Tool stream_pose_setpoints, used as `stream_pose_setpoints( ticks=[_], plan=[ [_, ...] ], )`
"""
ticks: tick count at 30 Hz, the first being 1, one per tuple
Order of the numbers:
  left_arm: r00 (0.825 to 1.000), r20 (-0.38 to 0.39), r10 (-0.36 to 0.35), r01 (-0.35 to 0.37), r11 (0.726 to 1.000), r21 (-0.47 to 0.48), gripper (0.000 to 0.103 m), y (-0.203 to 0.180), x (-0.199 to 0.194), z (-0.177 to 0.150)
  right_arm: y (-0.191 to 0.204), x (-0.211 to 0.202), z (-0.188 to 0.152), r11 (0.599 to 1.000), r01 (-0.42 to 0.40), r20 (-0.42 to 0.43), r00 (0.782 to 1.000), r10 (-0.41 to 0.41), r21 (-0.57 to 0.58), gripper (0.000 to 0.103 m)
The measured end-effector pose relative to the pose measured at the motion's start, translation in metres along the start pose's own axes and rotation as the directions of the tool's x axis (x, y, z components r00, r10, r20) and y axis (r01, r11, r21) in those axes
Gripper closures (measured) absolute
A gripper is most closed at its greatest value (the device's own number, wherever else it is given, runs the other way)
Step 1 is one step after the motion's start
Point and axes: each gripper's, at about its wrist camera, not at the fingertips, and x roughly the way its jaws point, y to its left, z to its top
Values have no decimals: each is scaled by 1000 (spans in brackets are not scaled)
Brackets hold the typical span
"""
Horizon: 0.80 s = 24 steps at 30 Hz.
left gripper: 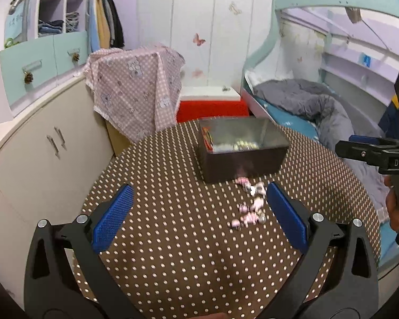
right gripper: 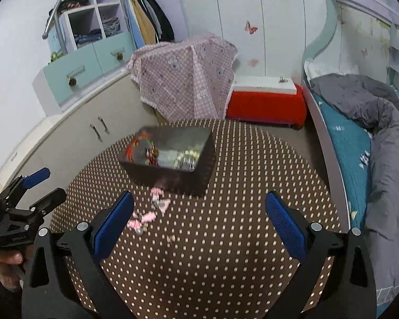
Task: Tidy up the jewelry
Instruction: 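Grasp a pink charm with the left tool while the right tool grasps a small gold bow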
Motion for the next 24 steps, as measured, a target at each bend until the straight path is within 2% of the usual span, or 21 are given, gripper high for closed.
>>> stream_pose_setpoints(
  ticks=[8, 13, 16, 19, 21, 22, 23, 24],
  plan=[
    [994, -108, -29, 40, 994, 100, 6, -16, 37, -19, -1, 23, -28, 1000, 7, -92, 996, -8, -2, 8],
    [986, -168, -25, 53, 985, 163, 6, -24, 61, -27, -7, 28, -33, 1000, 8, -110, 994, -7, 11, 8],
    [978, -207, -36, 78, 977, 197, 12, -29, 74, -31, -8, 33, -36, 1000, 7, -124, 992, -5, 13, 8],
    [964, -261, -59, 118, 969, 218, 35, -33, 87, -34, -9, 39, -40, 1000, 5, -140, 990, -3, 13, 8],
    [956, -271, -110, 170, 963, 207, 57, -35, 88, -33, -8, 42, -42, 1000, 4, -149, 989, -2, 13, 8],
    [952, -277, -130, 192, 959, 210, 62, -36, 89, -32, -8, 43, -43, 1000, 2, -152, 988, 1, 15, 8],
    [949, -279, -147, 211, 954, 214, 72, -38, 88, -32, -8, 44, -45, 1000, -1, -155, 988, 3, 14, 8],
    [946, -280, -161, 225, 950, 215, 76, -39, 88, -32, -8, 45, -45, 1000, -2, -157, 988, 4, 13, 8]
  ],
)
